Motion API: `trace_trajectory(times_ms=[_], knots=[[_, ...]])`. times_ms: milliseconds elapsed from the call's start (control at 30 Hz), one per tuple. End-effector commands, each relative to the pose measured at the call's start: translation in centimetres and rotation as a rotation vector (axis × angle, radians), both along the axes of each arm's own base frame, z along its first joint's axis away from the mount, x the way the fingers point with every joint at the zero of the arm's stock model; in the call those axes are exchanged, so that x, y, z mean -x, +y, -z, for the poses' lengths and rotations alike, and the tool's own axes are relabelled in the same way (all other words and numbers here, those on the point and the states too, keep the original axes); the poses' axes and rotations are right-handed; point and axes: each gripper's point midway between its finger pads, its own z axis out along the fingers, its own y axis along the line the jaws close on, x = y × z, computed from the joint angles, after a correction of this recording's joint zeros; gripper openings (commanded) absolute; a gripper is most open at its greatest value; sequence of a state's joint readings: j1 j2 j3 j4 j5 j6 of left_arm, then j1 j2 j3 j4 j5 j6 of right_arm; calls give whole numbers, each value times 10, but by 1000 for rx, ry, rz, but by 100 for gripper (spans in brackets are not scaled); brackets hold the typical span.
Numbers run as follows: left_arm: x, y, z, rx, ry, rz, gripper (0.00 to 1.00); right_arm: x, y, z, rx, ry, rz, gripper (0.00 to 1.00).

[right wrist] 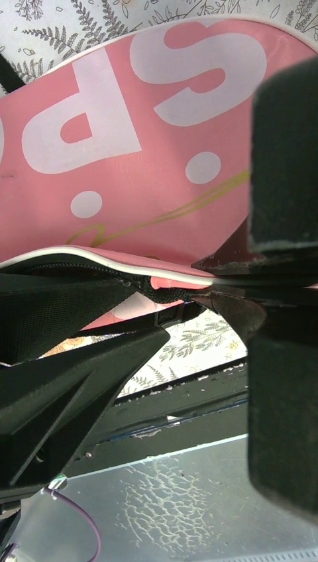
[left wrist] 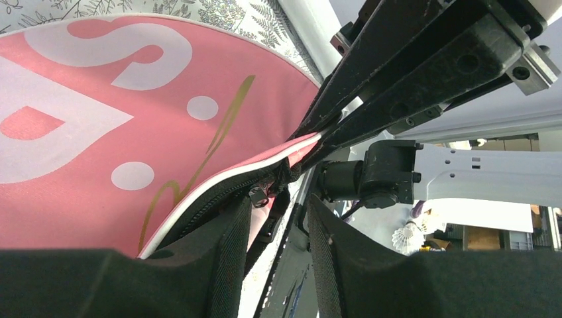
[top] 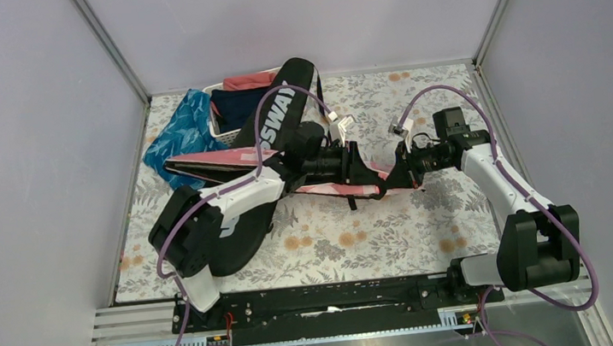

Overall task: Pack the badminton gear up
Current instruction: Zip the racket bag at the center of the board.

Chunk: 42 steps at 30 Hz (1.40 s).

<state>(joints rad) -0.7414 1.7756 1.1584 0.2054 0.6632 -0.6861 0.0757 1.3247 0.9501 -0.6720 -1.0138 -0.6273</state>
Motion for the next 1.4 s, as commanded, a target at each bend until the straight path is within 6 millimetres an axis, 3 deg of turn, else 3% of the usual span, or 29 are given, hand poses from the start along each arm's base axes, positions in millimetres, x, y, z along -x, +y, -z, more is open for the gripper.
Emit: trace_trajectory(times_ms=[0,533,733,1100,1367], knots=[[-10,14,84,-216,84,-143,44,21,20,-38,-182,57,-62,0],[-9,15,98,-279,88,-169,20,19,20,-37,-182,57,-59,0],[-12,16,94,-295,47,-140,0,19,19,-33,-166,57,-51,0],[-19,37,66,-331,-159,-97,0,6,10,-28,-79,7,12,0],[-28,59,62,-397,-242,-77,0,1,4,-22,-45,10,44,0]])
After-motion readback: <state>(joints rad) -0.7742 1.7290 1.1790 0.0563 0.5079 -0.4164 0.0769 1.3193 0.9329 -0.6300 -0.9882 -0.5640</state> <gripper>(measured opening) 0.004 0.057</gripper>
